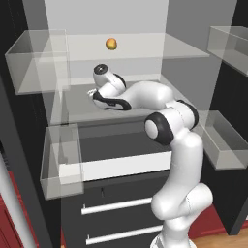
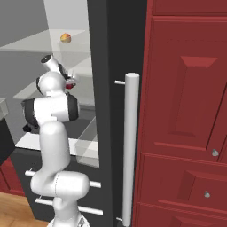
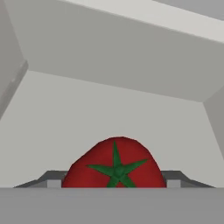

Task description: Place the cold items (mango and tomato) from the fridge in one tupperware on the dining counter. Place the warm items (kebab skewer and hot dog) in the stove area in another tupperware.

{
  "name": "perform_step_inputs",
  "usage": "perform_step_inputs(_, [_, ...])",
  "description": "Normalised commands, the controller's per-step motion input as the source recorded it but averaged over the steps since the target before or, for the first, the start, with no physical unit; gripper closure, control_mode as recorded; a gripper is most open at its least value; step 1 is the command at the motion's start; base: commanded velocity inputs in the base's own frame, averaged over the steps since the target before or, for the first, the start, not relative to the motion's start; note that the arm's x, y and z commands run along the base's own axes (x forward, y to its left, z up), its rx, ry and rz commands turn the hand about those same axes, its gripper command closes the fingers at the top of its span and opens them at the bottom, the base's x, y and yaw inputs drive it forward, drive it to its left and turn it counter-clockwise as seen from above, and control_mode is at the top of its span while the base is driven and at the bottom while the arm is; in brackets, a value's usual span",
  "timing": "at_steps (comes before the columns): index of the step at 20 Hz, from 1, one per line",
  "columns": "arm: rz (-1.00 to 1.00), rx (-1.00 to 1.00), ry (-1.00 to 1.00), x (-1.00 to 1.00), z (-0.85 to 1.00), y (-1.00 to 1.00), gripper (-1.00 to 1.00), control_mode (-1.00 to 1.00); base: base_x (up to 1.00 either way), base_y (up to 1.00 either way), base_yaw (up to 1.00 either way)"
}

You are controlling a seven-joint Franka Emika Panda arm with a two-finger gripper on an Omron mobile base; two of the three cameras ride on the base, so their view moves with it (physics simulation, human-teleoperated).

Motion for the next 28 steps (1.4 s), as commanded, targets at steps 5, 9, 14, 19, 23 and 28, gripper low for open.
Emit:
perform_step_inputs(5, [-0.01, 0.01, -0.06, -0.37, -0.21, 0.00, 1.00, -1.00, 0.00, 0.00, 0.00])
perform_step_inputs(9, [-0.08, 0.14, -0.21, -1.00, 0.00, -0.02, 1.00, -1.00, 0.00, 0.00, 0.00])
perform_step_inputs(14, [-0.01, 0.17, -0.14, -1.00, 0.25, -0.26, 1.00, -1.00, 0.00, 0.00, 0.00])
perform_step_inputs(19, [0.00, 0.08, -0.01, -1.00, 0.61, -0.41, 1.00, -1.00, 0.00, 0.00, 0.00])
perform_step_inputs(23, [0.00, 0.00, 0.02, -0.99, 0.67, -0.38, 1.00, -1.00, 0.00, 0.00, 0.00])
perform_step_inputs(28, [-0.02, 0.00, 0.06, -1.00, 0.58, -0.27, 1.00, -1.00, 0.00, 0.00, 0.00])
